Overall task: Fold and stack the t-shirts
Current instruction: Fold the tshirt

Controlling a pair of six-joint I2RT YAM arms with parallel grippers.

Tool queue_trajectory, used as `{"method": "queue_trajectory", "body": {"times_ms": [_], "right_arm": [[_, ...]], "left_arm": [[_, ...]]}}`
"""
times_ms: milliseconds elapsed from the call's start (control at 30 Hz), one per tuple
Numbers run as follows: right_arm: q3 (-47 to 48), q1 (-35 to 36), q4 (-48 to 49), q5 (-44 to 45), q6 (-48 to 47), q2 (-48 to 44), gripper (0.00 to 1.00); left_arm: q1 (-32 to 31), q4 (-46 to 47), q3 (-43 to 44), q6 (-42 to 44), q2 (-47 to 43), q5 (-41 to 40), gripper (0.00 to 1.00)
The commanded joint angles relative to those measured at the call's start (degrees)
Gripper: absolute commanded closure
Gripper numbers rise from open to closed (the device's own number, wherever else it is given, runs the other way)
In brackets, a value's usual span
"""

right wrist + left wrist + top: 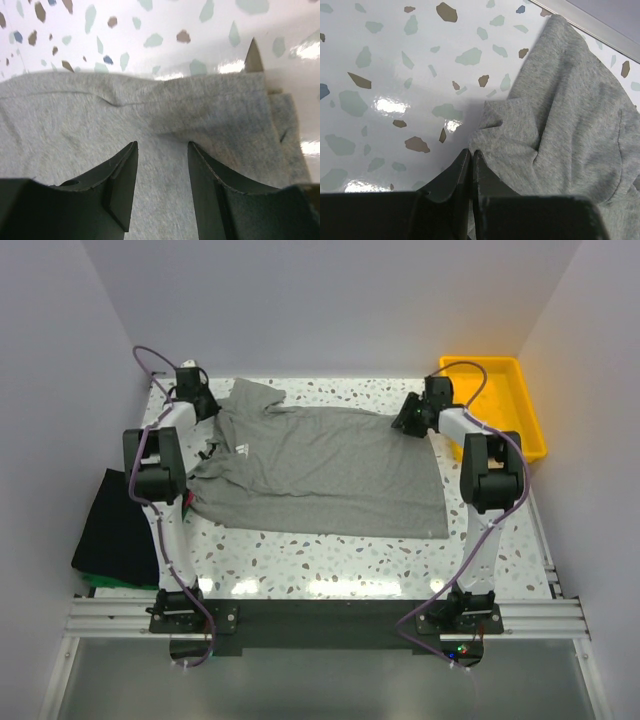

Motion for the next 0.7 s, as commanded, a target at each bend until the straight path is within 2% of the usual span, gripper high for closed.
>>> {"method": "queue_trajectory", "body": {"times_ms": [0, 467, 667], "right_arm": [[5.7, -1.6, -2.3, 4.0, -1.7, 0.2, 0.52], [15.0, -3.2, -8.1, 11.2, -3.8, 5.0, 0.51], [16.3, -3.5, -8.5, 10.2, -4.3, 8.3, 0.51]], "left_arm": [[1.3, 2.1, -0.7, -0.1, -4.7, -1.8, 0.91], [1.7, 1.6, -2.8, -1.5, -5.7, -4.3, 0.91], [2.0, 1.5, -3.2, -1.6, -5.8, -4.6, 0.91]]}}
